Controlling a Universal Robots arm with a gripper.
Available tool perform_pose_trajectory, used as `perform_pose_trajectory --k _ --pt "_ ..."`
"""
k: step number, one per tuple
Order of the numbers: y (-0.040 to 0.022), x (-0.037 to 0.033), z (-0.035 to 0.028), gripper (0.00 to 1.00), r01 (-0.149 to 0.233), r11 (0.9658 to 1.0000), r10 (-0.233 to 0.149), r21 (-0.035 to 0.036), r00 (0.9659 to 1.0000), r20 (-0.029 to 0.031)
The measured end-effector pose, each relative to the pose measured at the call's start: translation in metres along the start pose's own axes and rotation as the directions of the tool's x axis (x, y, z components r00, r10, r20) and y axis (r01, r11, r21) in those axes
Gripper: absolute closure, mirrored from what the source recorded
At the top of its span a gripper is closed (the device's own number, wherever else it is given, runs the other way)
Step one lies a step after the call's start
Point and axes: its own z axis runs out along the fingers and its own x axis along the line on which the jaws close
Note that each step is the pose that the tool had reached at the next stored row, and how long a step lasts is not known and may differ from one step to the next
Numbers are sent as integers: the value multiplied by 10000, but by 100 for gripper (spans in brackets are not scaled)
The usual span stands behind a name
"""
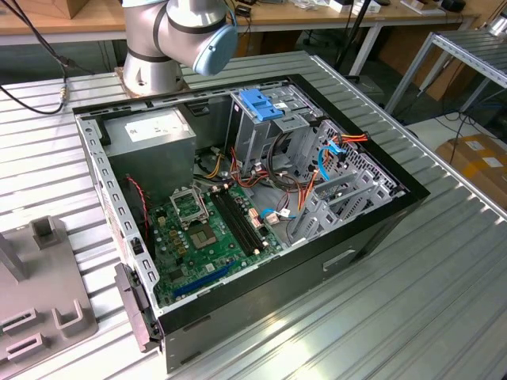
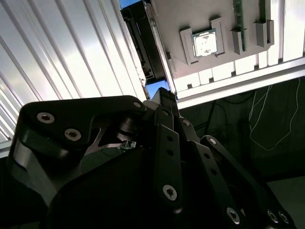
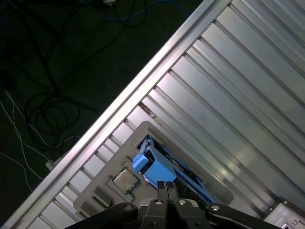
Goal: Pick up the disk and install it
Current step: 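Pick up the disk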
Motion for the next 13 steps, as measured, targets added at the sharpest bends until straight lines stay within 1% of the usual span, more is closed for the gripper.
perform_pose_trajectory --k 3,4,7,13 --pt "0 0 0 89 283 9996 -283 4 9996 10" --pt "0 0 0 89 438 9990 -438 6 9990 16" --pt "0 0 0 89 667 9978 -667 9 9978 24" --pt "0 0 0 89 694 9976 -694 9 9976 24"
